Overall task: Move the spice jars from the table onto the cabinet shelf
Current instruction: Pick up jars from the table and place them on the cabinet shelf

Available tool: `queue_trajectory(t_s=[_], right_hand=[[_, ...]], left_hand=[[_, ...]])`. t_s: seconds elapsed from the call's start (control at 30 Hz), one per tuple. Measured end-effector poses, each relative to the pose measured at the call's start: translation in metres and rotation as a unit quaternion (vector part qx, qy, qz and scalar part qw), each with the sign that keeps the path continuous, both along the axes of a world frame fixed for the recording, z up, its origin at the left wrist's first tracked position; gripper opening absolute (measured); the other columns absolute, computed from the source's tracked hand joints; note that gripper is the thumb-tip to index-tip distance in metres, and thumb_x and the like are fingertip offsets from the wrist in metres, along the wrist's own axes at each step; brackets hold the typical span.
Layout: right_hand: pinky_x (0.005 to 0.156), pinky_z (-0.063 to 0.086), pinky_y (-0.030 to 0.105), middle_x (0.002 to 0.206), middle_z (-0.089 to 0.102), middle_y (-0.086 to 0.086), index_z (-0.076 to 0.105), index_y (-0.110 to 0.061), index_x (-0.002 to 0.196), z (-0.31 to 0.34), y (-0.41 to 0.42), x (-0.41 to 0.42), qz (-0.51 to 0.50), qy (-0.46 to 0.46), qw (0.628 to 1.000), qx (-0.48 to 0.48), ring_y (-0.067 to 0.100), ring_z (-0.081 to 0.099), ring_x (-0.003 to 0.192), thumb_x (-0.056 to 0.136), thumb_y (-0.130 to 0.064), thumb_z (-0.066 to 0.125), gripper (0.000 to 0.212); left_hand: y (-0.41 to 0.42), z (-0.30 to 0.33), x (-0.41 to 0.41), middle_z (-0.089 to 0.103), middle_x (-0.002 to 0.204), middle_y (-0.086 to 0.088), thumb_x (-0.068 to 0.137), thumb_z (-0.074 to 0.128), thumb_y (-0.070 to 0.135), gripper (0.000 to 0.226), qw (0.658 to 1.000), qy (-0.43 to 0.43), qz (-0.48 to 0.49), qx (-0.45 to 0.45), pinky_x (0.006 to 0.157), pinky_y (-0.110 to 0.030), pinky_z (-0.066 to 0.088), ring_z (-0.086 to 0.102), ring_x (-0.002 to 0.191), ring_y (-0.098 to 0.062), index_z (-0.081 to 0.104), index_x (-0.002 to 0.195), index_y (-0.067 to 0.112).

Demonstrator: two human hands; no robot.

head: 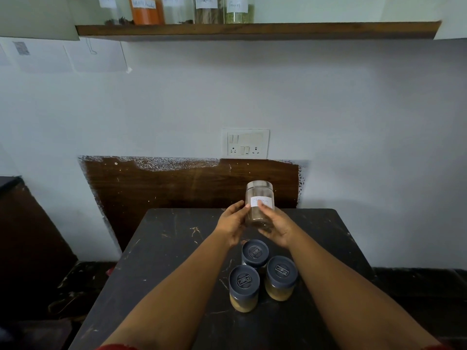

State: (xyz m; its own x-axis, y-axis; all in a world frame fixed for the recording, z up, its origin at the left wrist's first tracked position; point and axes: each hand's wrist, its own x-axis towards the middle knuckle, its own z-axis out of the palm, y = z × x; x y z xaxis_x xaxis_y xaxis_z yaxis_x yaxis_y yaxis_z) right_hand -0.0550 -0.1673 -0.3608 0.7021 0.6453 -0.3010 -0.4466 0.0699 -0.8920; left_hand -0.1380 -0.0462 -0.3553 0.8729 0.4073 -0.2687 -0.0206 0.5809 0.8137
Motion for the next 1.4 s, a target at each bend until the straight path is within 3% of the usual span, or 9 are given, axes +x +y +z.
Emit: queue_trajectory(t_s=[0.2, 0.37, 0.6, 0.73, 0.93, 1.07, 1.13, 1.23, 1.4], right_hand=[[0.099, 0.050, 0.043, 0.124, 0.062, 0.011, 0.043, -0.013, 0.138, 0.000, 0.005, 0.001, -0.015, -0.127, 0.991, -0.030, 0.026, 0.060, 0.114, 0.065, -0.002, 0.084, 0.084], [0.091, 0.047, 0.034, 0.121, 0.055, -0.004, 0.033, -0.028, 0.138, 0.033, 0.011, 0.008, -0.086, -0.237, 0.957, -0.143, 0.018, 0.054, 0.113, 0.054, -0.036, 0.089, 0.102], [0.073, 0.045, 0.017, 0.119, 0.055, -0.007, 0.029, -0.035, 0.134, 0.141, 0.024, 0.033, -0.222, -0.403, 0.882, -0.104, 0.011, 0.056, 0.100, 0.060, -0.054, 0.082, 0.093], [0.072, 0.041, 0.009, 0.121, 0.053, -0.012, 0.039, -0.032, 0.134, 0.224, 0.029, 0.048, -0.263, -0.499, 0.825, -0.036, 0.008, 0.054, 0.104, 0.061, -0.055, 0.082, 0.088], [0.084, 0.047, 0.023, 0.127, 0.050, -0.001, 0.040, -0.019, 0.137, 0.346, 0.041, 0.081, -0.318, -0.608, 0.727, -0.037, 0.012, 0.053, 0.108, 0.059, -0.055, 0.086, 0.098], [0.079, 0.043, 0.026, 0.123, 0.058, 0.003, 0.043, -0.013, 0.129, 0.404, 0.061, 0.117, -0.295, -0.603, 0.732, -0.115, 0.021, 0.058, 0.110, 0.064, -0.050, 0.084, 0.085], [0.079, 0.044, 0.029, 0.122, 0.059, 0.006, 0.045, -0.011, 0.125, 0.417, 0.066, 0.138, -0.263, -0.585, 0.740, -0.200, 0.025, 0.058, 0.112, 0.064, -0.047, 0.086, 0.082], [0.082, 0.045, 0.031, 0.127, 0.057, 0.010, 0.045, -0.007, 0.129, 0.428, 0.079, 0.162, -0.229, -0.562, 0.734, -0.303, 0.027, 0.056, 0.115, 0.062, -0.049, 0.087, 0.090], [0.084, 0.043, 0.027, 0.130, 0.058, 0.011, 0.052, -0.007, 0.131, 0.450, 0.107, 0.180, -0.168, -0.569, 0.718, -0.364, 0.027, 0.057, 0.114, 0.067, -0.047, 0.084, 0.082]], left_hand=[[-0.006, 0.006, 0.004, 0.063, 0.120, -0.019, 0.095, 0.054, 0.005, 0.039, 1.000, -0.022, -0.003, 0.013, 0.079, -0.032, 0.055, 0.064, 0.103, -0.027, 0.049, 0.133, 0.001], [-0.001, 0.039, 0.013, 0.062, 0.124, -0.021, 0.095, 0.053, 0.005, 0.038, 0.997, -0.038, -0.010, 0.073, 0.092, -0.038, 0.053, 0.062, 0.111, -0.031, 0.049, 0.133, 0.005], [0.002, 0.157, 0.046, 0.057, 0.132, -0.004, 0.100, 0.048, 0.024, 0.042, 0.959, -0.112, 0.004, 0.259, 0.104, -0.037, 0.045, 0.055, 0.118, -0.019, 0.043, 0.141, 0.021], [0.012, 0.237, 0.056, 0.052, 0.133, 0.002, 0.100, 0.046, 0.033, 0.042, 0.891, -0.173, 0.054, 0.417, 0.091, -0.023, 0.043, 0.052, 0.119, -0.014, 0.040, 0.142, 0.032], [0.054, 0.347, 0.077, 0.059, 0.129, 0.005, 0.098, 0.051, 0.034, 0.048, 0.786, -0.226, 0.042, 0.574, 0.096, -0.026, 0.040, 0.053, 0.120, -0.012, 0.041, 0.144, 0.028], [0.095, 0.384, 0.112, 0.055, 0.135, -0.007, 0.100, 0.040, 0.036, 0.042, 0.508, -0.099, 0.177, 0.837, 0.103, -0.037, 0.037, 0.046, 0.127, -0.026, 0.050, 0.135, 0.015], [0.116, 0.379, 0.127, 0.059, 0.121, -0.011, 0.100, 0.036, 0.039, 0.042, 0.425, -0.020, 0.213, 0.879, 0.094, -0.037, 0.041, 0.051, 0.114, -0.029, 0.057, 0.121, 0.009], [0.146, 0.353, 0.146, 0.061, 0.106, -0.005, 0.098, 0.034, 0.049, 0.043, 0.384, -0.003, 0.266, 0.884, 0.091, -0.036, 0.039, 0.053, 0.100, -0.024, 0.058, 0.106, 0.015], [0.157, 0.350, 0.161, 0.060, 0.095, -0.002, 0.095, 0.041, 0.050, 0.039, 0.373, -0.073, 0.327, 0.865, 0.085, -0.037, 0.041, 0.054, 0.090, -0.024, 0.058, 0.095, 0.015]])
